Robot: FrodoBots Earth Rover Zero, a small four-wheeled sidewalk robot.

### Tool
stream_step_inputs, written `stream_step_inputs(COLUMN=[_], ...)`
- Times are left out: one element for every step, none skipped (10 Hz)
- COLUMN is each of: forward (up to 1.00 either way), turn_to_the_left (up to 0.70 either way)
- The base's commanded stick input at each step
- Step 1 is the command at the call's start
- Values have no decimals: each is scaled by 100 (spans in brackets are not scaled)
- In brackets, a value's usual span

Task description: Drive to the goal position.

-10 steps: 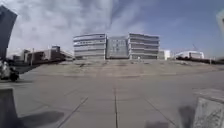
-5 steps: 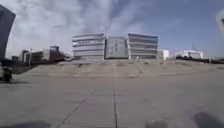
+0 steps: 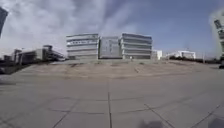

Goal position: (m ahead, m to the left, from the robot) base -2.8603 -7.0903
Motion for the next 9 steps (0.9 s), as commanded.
stream_step_inputs(forward=[70, 70, 70, 70, 70, 70, 70, 70, 70], turn_to_the_left=[-35, -35, -35, -35, -35, -35, -35, -35, -35])
